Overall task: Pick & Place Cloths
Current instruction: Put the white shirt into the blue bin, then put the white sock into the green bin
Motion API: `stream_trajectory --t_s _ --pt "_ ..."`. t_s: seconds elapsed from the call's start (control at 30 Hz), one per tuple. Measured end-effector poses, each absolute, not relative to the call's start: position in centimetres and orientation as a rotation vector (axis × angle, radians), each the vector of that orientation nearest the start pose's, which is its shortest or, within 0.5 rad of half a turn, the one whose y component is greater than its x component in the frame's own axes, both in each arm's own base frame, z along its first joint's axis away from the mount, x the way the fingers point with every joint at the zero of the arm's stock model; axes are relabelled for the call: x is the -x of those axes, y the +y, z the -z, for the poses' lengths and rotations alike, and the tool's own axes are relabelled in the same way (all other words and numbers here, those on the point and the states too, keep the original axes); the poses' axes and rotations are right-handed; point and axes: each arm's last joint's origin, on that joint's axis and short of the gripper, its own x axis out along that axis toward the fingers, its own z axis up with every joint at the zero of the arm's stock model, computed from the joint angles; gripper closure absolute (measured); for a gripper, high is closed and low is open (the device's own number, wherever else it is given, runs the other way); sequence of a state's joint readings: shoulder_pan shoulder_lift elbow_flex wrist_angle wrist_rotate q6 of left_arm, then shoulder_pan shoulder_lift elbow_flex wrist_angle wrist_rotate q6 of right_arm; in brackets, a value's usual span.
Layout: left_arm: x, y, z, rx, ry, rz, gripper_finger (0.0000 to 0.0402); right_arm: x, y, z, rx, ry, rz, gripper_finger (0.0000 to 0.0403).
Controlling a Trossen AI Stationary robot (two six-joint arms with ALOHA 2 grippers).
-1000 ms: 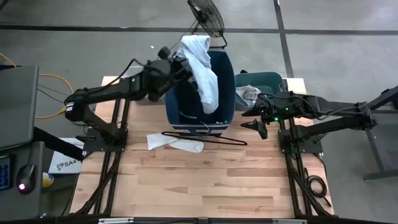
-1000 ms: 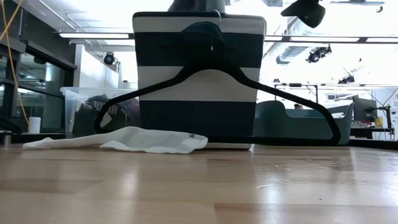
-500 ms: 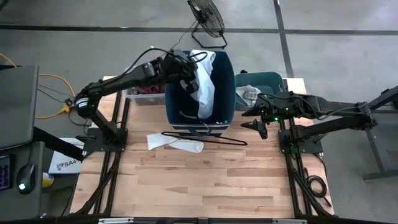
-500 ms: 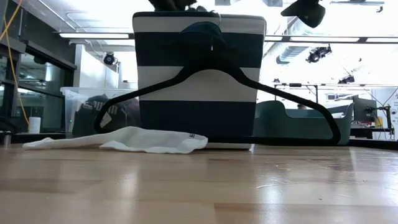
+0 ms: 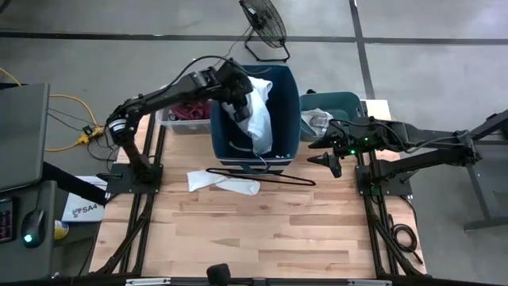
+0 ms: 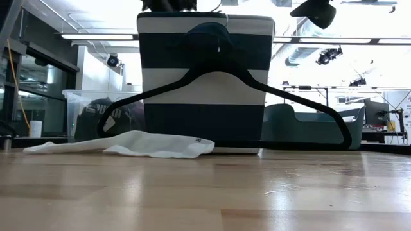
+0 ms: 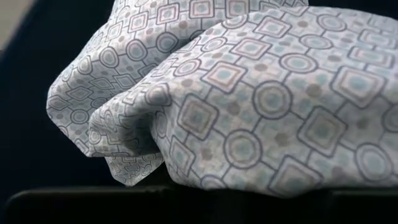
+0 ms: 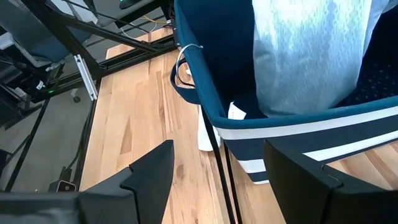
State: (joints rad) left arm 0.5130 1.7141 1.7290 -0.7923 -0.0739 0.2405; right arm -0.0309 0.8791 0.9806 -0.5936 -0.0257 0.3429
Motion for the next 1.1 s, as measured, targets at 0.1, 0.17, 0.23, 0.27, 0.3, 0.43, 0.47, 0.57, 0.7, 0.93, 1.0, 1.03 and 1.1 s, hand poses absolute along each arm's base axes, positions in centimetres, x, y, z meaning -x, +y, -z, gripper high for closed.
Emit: stream_trajectory --t_s 0.1,0.17,0.23,0.27,0.3,0.43,0.47,0.57,0.7,0.93,1.0,1.03,1.1 --pt "-33.0 18.7 -36.4 -0.053 0.896 -0.413 0.0326 -17.4 -0.5 -34.6 -0.350 0.486 0.090 0.0166" --pt "-33.7 19.0 -36.3 -0.051 0.958 -0.388 0.0326 -17.4 -0.5 -34.6 -0.350 0.487 0.090 0.0166" --pt "-34.3 19.4 -35.7 -0.030 1.039 -0.367 0.0326 -17.4 -0.5 -34.6 -0.350 0.486 0.090 0.0166" --pt "-34.6 19.6 -35.4 -0.021 1.066 -0.355 0.0326 -17.4 -0.5 -34.6 -0.350 0.486 0.090 0.0166" --pt "-34.9 19.7 -35.2 -0.014 1.081 -0.345 0.0326 -17.4 -0.5 -34.6 -0.350 0.486 0.089 0.0166" --pt "-36.0 20.3 -34.1 -0.014 1.134 -0.313 0.0326 -17.4 -0.5 -34.6 -0.350 0.486 0.089 0.0166" --pt "-36.3 20.4 -33.7 -0.015 1.140 -0.309 0.0326 -17.4 -0.5 -34.6 -0.350 0.486 0.090 0.0166" --pt "-36.7 20.7 -32.8 -0.008 1.164 -0.302 0.0326 -17.4 -0.5 -34.6 -0.350 0.486 0.089 0.0166" --pt "-37.0 20.8 -32.8 -0.015 1.146 -0.308 0.0325 -17.4 -0.5 -34.6 -0.350 0.486 0.089 0.0166" --pt "-37.0 20.8 -32.8 -0.034 1.143 -0.301 0.0192 -17.4 -0.5 -34.6 -0.350 0.486 0.090 0.0166" --pt "-36.9 20.8 -32.8 -0.031 1.153 -0.298 0.0163 -17.4 -0.5 -34.6 -0.350 0.486 0.089 0.0166" --pt "-36.8 20.7 -32.8 -0.030 1.159 -0.296 0.0152 -17.4 -0.5 -34.6 -0.350 0.486 0.089 0.0166" --pt "-36.7 20.4 -33.1 -0.033 1.160 -0.291 0.0141 -17.4 -0.5 -34.6 -0.350 0.487 0.089 0.0166"
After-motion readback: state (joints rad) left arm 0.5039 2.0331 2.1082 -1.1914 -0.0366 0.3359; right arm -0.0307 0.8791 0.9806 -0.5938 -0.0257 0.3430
